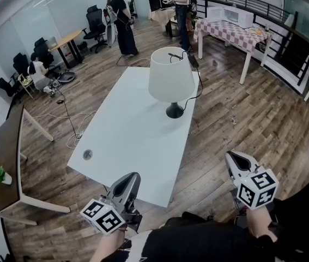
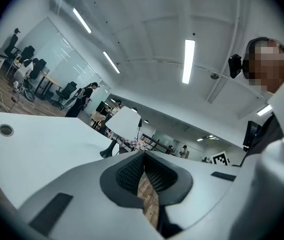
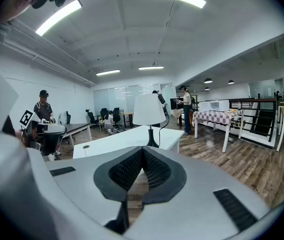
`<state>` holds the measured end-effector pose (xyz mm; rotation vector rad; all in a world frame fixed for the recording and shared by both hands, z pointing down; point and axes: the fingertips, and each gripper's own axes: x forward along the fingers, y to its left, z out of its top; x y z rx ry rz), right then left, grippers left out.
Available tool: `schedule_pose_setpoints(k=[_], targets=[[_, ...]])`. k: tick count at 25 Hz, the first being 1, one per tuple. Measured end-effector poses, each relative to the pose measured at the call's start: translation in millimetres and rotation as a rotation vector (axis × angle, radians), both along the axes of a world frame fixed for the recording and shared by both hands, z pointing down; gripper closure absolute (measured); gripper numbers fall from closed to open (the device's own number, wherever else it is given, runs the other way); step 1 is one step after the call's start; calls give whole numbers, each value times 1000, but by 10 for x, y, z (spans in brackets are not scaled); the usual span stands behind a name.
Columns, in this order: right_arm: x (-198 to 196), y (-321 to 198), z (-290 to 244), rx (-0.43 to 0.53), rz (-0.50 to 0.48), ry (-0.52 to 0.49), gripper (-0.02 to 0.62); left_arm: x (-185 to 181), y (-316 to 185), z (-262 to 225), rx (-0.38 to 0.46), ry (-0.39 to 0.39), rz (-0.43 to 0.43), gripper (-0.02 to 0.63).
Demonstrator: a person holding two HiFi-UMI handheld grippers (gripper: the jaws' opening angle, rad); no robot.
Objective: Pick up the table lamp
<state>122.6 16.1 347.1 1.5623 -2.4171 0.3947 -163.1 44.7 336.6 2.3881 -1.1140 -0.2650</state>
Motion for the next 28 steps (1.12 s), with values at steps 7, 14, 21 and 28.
schedule_pose_setpoints(k=[7, 14, 21, 28], targets=[[-67, 65, 66, 4, 5, 3, 580, -80, 57, 37, 0, 6, 18, 591], [-217, 135, 3, 15, 35, -2, 580, -248, 70, 69, -1, 25, 35, 591], [-469, 258, -56, 43, 72, -52, 580, -488, 157, 25, 15, 29, 80, 591], [-782, 410, -28, 47, 68, 15, 580, -761, 249, 98, 18, 48, 99, 591]])
